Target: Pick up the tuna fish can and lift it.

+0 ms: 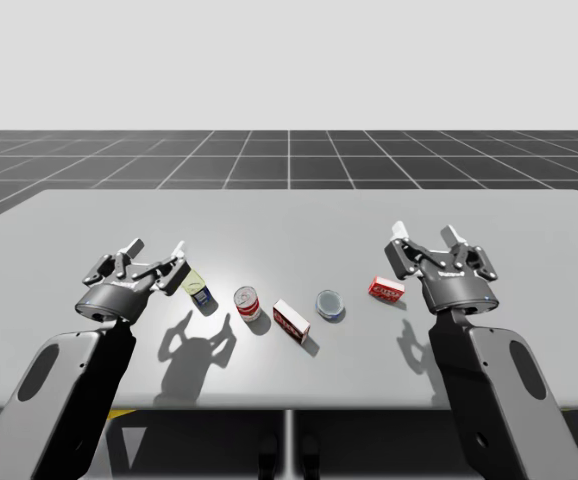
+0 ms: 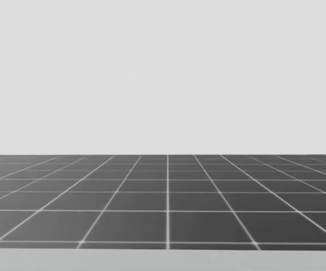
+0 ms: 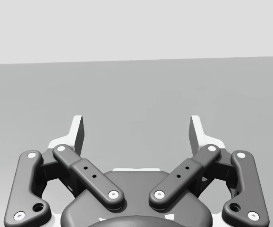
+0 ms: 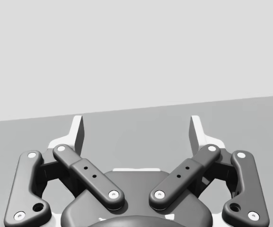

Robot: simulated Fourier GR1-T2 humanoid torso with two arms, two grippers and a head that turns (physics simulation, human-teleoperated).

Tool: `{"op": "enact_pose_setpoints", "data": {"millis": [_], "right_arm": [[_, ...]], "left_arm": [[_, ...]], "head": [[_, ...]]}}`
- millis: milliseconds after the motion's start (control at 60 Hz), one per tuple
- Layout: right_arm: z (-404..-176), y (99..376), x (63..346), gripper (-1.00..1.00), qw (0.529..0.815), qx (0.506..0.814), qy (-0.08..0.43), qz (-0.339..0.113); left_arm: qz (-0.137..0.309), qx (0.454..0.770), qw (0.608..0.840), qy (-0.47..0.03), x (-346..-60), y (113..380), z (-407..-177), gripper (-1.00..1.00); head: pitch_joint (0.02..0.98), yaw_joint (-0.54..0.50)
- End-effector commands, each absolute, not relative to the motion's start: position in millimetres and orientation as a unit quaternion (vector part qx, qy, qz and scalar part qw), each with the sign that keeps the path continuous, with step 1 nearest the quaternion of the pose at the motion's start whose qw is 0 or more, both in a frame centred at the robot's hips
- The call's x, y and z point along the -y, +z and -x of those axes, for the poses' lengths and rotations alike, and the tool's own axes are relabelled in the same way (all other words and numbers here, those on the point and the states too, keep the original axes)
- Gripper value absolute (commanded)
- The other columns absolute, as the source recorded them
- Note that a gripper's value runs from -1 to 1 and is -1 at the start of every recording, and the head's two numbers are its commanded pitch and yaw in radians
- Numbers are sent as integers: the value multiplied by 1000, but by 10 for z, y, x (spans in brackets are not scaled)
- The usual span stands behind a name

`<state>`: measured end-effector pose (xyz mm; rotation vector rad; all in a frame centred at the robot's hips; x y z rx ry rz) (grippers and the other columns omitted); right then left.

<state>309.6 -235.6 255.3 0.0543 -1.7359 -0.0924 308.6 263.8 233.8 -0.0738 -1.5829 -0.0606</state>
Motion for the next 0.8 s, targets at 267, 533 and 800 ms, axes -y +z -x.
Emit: {"op": "enact_pose_setpoints", "data": {"millis": [267,533,800], "right_arm": [[-3117,2570,2410,-1000,659,749,-52,-38],[-3133,2569,2413,-1000,660,749,-50,-23],[-3136,2572,2415,-1000,665,746,-40,-13]], "left_arm": [[34,712,701,-24,-2655,2348,-3089,-1000],[30,713,700,-25,-2653,2351,-3092,-1000],[27,715,698,-27,-2653,2353,-3094,-1000]], "head": [[181,19],[453,12],[667,-61]]}}
